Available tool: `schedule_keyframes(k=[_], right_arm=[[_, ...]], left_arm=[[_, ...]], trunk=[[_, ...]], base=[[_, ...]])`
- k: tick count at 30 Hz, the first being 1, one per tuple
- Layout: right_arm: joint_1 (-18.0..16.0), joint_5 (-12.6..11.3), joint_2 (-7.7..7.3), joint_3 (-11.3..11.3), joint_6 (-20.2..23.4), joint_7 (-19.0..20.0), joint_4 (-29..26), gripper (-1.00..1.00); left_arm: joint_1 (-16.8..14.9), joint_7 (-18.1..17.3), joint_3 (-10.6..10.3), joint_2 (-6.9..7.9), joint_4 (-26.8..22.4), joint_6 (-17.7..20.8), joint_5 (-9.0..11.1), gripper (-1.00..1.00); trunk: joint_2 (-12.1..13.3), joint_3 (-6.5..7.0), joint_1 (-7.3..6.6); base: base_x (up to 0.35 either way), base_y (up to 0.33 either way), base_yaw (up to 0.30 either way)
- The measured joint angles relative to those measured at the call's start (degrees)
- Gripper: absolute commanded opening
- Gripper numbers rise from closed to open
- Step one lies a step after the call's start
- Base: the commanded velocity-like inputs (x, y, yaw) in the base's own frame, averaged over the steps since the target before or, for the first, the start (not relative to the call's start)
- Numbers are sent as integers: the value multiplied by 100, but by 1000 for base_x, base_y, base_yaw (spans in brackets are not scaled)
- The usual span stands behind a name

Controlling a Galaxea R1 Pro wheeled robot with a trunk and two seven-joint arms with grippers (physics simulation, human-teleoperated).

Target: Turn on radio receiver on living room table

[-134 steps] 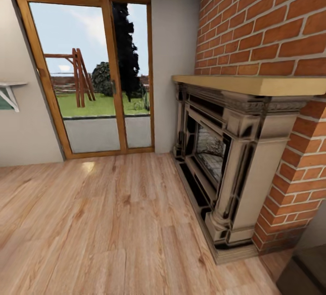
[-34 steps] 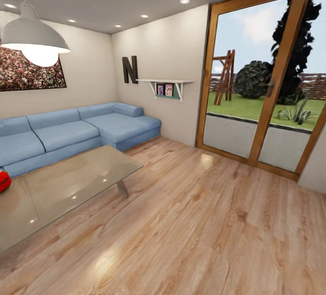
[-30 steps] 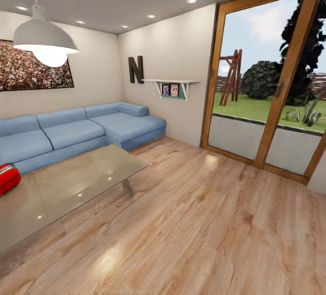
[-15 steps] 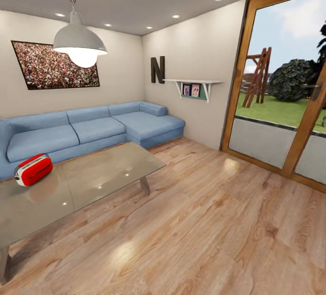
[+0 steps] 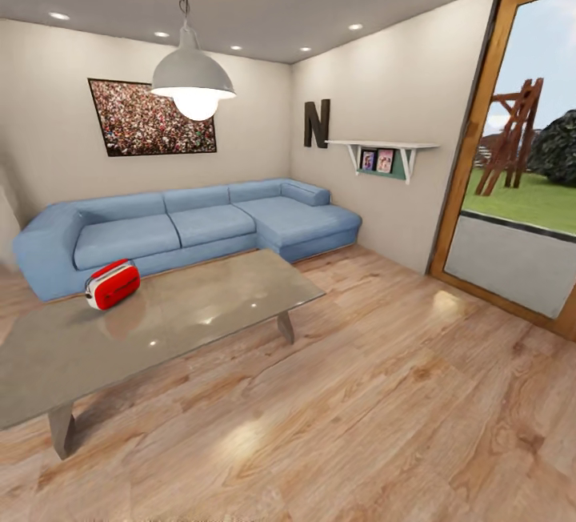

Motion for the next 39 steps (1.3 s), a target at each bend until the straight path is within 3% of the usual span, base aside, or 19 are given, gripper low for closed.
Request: schedule_keyframes(k=[39], right_arm=[[0, 0, 0, 0, -1, 0, 0, 100]], left_arm=[[0, 0, 0, 0, -1, 0, 0, 100]], trunk=[[0, 0, 0]], base=[[0, 0, 292]])
